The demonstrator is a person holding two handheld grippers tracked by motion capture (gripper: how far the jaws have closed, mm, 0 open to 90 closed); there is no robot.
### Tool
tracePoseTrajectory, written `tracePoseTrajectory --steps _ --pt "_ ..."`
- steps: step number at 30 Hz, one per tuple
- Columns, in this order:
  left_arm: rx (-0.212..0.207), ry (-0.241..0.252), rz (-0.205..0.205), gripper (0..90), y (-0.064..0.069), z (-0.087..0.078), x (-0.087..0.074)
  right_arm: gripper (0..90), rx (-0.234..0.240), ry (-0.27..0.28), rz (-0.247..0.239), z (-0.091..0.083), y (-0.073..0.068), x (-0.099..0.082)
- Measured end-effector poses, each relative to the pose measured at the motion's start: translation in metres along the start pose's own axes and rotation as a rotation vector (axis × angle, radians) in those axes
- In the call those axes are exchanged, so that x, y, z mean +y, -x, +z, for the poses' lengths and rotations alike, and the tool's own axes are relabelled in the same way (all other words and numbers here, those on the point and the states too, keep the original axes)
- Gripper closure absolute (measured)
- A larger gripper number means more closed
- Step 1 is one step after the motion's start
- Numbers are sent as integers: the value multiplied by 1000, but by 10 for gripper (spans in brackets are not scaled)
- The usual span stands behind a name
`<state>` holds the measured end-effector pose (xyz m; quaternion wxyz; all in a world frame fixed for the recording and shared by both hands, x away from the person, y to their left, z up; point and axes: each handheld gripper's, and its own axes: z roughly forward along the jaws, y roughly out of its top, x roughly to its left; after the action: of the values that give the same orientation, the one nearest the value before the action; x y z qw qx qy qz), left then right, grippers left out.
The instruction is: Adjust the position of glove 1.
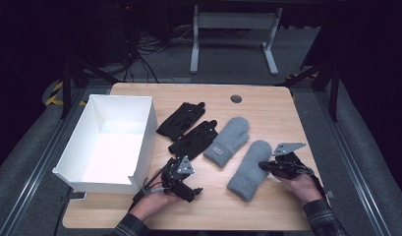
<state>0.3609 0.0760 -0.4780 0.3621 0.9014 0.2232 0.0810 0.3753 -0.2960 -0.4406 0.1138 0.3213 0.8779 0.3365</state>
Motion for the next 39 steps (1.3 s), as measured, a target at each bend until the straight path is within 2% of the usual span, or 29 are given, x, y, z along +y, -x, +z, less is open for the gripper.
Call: tracePoseTrajectory --steps 9,25,28,31,33,39 --pt "1 -1 -2 5 0 0 0 900 43 -10 -37 2 -25 -1" --pt "1 -1 0 5 0 0 0 900 123 -26 -110 15 -58 11" --pt "1 -2 -1 5 0 0 0 899 121 -17 -106 13 -57 11" --pt "0 0 0 5 0 0 0 871 117 14 -99 7 -55 12" --pt "1 0 0 5 0 0 0 857 97 34 -97 0 -53 13" --pt "1 -1 0 5 0 0 0 765 38 82 -37 -13 -33 7"
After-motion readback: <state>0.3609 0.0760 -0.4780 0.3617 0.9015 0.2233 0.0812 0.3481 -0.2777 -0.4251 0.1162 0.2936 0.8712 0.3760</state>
